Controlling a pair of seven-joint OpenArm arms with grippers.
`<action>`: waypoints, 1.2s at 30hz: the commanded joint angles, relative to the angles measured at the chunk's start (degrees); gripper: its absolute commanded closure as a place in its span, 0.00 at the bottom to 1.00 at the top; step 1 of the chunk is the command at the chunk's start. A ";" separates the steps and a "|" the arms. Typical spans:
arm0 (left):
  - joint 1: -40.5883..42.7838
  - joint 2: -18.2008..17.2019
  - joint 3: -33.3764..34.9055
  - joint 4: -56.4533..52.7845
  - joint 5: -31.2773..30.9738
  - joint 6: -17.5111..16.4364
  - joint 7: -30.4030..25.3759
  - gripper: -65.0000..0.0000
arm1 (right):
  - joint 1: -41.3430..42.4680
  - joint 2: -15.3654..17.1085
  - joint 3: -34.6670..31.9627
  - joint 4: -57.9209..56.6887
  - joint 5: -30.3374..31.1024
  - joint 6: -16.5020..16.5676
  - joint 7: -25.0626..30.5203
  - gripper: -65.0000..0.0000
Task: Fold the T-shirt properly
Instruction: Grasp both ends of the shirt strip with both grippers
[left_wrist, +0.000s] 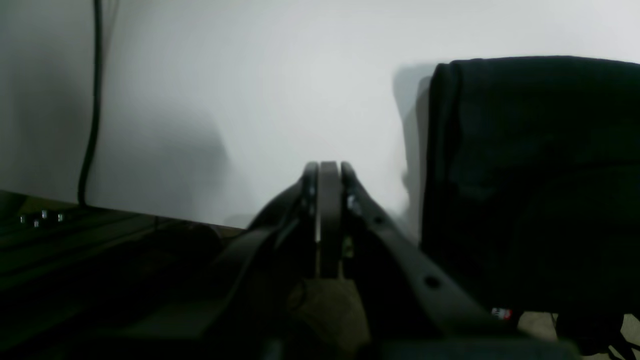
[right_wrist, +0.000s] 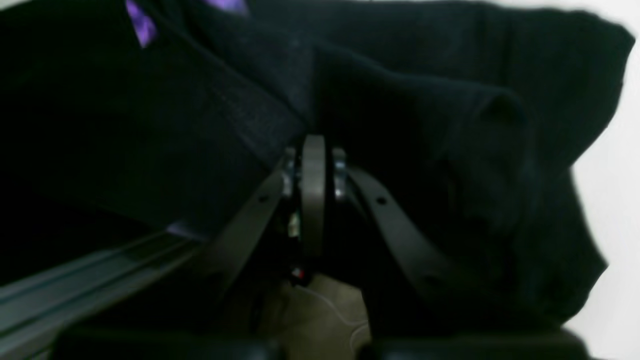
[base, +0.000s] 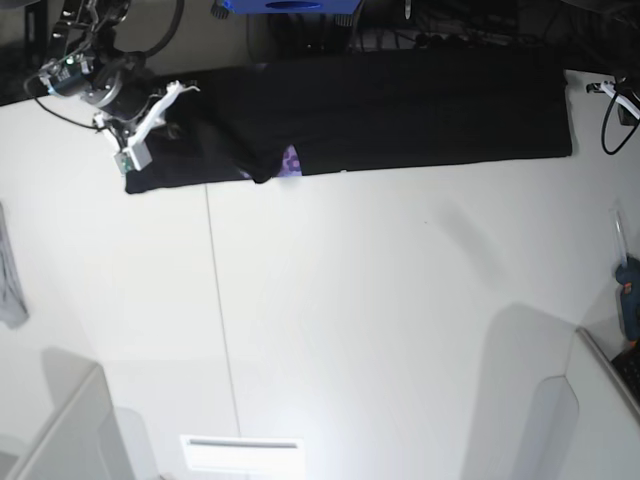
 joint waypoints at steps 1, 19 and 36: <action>0.18 -1.03 -0.39 0.69 -0.19 -0.20 -0.72 1.00 | 0.01 0.59 0.20 0.90 0.67 0.44 0.92 1.00; -0.61 1.26 7.61 0.78 -0.19 -0.20 -0.55 1.00 | -2.10 0.50 0.29 0.90 0.76 0.09 0.74 0.89; 0.53 3.98 7.88 0.60 -0.10 0.24 -0.55 1.00 | -0.87 0.15 0.29 1.08 6.30 2.11 9.44 1.00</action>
